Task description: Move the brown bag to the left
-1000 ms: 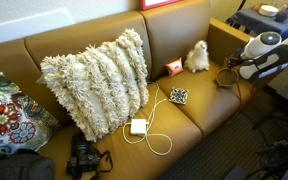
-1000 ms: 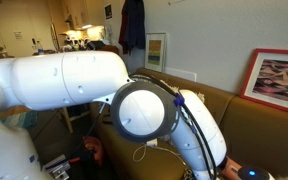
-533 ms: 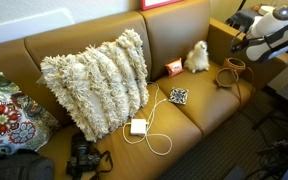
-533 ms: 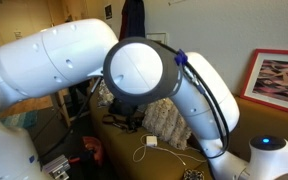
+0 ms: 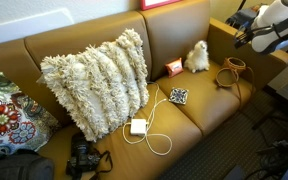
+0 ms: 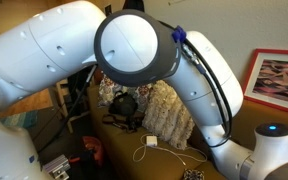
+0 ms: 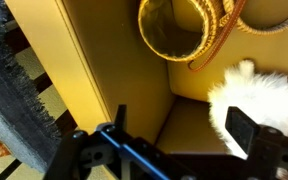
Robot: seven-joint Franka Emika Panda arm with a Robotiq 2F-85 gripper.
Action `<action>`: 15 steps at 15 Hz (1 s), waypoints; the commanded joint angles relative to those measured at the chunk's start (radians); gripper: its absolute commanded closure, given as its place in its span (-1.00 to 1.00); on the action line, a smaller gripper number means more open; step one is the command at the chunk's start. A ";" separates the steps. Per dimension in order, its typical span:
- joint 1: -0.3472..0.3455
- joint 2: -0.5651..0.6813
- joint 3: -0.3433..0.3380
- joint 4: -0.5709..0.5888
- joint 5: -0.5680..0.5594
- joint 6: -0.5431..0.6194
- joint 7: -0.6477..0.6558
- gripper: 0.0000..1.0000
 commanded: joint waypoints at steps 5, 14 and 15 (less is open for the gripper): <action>-0.048 0.064 0.038 0.082 0.025 -0.019 -0.048 -1.00; -0.125 0.348 0.042 0.468 0.022 -0.272 -0.065 -1.00; -0.142 0.375 0.048 0.506 0.021 -0.285 -0.083 -1.00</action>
